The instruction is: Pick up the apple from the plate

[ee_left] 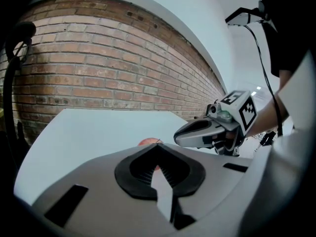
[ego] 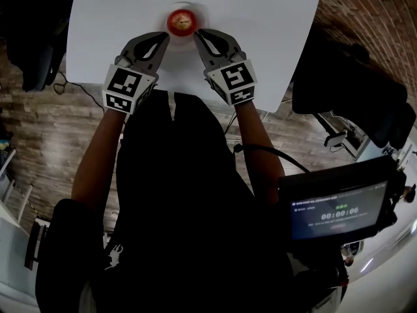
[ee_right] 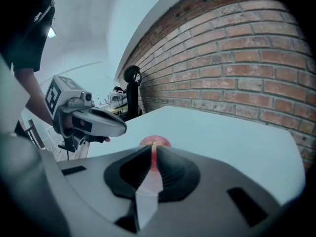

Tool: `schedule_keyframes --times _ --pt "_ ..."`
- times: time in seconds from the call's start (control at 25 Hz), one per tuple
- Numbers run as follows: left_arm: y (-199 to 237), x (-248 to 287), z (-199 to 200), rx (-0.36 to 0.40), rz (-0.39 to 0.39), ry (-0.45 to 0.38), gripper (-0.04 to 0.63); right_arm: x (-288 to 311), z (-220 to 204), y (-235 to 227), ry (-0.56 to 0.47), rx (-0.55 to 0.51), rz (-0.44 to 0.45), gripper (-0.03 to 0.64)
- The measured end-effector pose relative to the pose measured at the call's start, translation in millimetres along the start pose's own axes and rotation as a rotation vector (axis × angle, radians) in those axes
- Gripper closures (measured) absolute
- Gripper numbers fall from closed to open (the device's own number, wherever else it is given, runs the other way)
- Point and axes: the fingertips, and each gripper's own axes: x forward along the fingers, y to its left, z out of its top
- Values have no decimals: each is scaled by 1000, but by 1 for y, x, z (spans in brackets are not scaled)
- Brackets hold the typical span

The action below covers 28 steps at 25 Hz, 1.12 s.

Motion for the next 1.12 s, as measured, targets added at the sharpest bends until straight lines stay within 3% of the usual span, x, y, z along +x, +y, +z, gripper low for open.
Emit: schedule_keyframes --times 1.12 --pt "13 -3 -6 -34 26 4 589 24 -15 3 76 -40 33 385"
